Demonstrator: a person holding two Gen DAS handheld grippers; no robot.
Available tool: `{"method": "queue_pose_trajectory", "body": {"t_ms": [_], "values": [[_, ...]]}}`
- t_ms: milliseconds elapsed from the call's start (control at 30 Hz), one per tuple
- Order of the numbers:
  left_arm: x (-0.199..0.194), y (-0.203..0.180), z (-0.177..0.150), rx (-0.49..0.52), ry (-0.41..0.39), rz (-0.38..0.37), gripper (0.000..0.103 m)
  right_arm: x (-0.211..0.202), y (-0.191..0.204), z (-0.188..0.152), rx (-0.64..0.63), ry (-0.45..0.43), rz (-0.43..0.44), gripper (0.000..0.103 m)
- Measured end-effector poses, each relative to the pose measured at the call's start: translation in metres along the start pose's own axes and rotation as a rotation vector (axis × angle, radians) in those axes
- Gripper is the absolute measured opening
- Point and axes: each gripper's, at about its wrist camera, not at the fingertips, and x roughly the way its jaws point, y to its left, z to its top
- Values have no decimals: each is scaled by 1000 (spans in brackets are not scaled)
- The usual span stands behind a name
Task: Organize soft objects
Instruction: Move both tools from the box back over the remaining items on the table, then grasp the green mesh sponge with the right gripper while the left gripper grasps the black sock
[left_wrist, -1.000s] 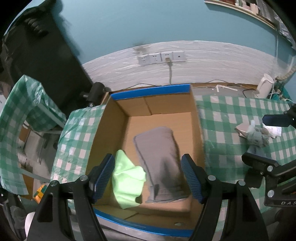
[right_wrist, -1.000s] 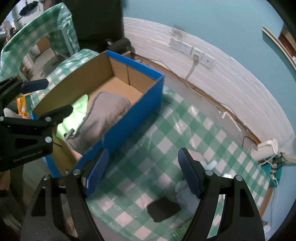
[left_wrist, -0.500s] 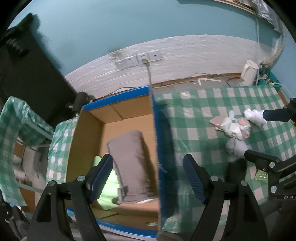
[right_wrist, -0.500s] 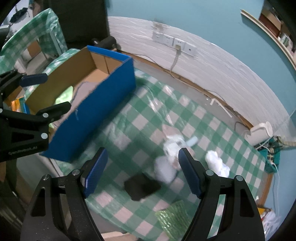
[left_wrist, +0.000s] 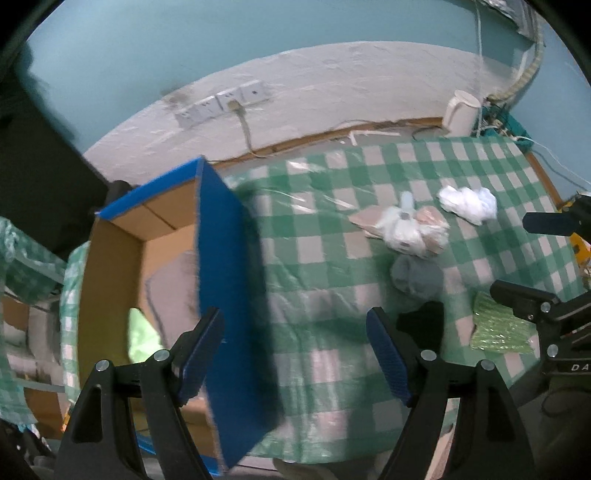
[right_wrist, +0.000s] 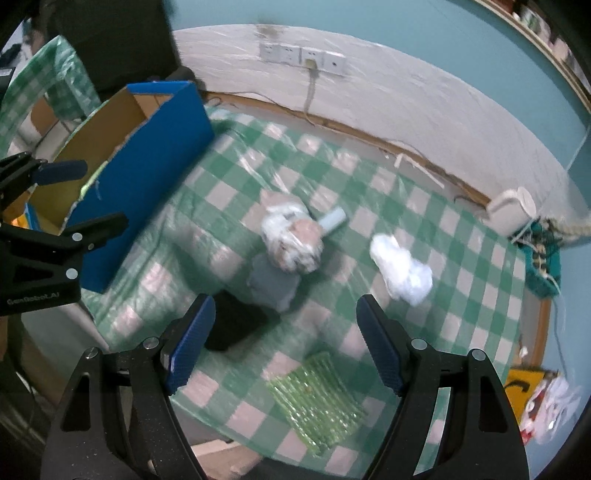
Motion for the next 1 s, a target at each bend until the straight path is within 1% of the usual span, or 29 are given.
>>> {"method": "queue_pose_trajectory", "body": {"t_ms": [167, 333, 433, 667, 800, 1000], "values": [[11, -24, -2, 43, 26, -14, 80, 10, -14, -18, 24, 35, 1, 79], [24, -41, -5, 62, 76, -64, 81, 25, -26, -36, 45, 83, 5, 79], [33, -55, -8, 89, 92, -57, 85, 35, -31, -48, 49, 119, 9, 79], [47, -81, -14, 157, 133, -61, 86, 58, -38, -72, 54, 191, 56, 80], [50, -89, -15, 170, 139, -81, 87, 68, -36, -82, 34, 231, 60, 81], [65, -95, -18, 165, 186, -105, 87, 83, -35, -91, 5, 272, 51, 81]]}}
